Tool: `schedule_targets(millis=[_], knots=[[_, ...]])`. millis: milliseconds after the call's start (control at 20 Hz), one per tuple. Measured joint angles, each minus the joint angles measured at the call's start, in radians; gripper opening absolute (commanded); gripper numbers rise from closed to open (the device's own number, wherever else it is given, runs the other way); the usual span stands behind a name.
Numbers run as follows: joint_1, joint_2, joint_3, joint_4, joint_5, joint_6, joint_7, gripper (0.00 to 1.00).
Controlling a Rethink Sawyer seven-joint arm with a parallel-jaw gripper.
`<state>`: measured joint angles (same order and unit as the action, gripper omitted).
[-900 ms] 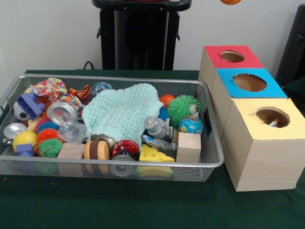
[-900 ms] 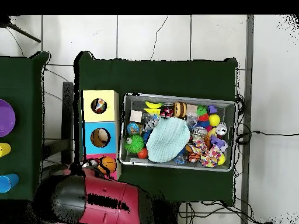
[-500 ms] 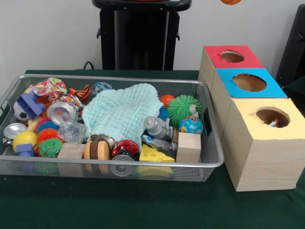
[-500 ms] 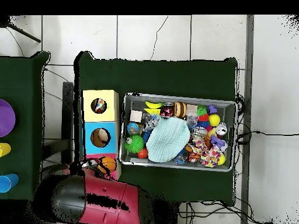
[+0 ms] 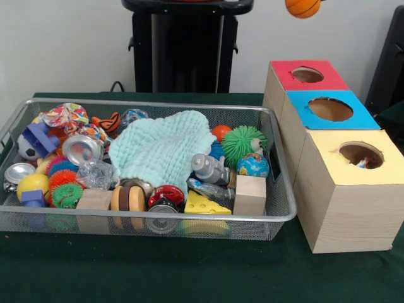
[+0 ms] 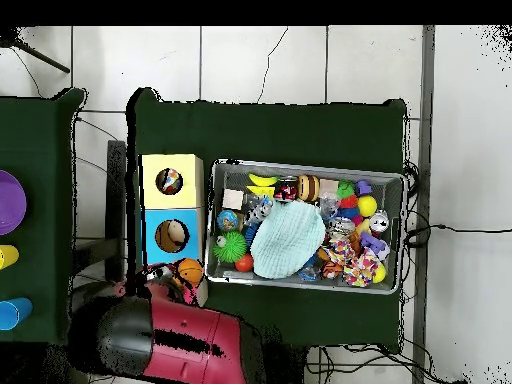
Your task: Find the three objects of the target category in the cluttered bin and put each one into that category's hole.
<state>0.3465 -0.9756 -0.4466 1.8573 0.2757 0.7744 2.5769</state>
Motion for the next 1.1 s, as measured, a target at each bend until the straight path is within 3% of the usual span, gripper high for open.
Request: schedule_targets(millis=[200,750,1100], knots=[[0.0,0.032,0.003,0.019,0.001,-0.05,0.0,0.0],[0.01,0.085,0.009,0.051,0.007,-0.054,0.0,0.0],[0.061,0.114,0.009,0.051,0.034,-0.054,0.0,0.0]])
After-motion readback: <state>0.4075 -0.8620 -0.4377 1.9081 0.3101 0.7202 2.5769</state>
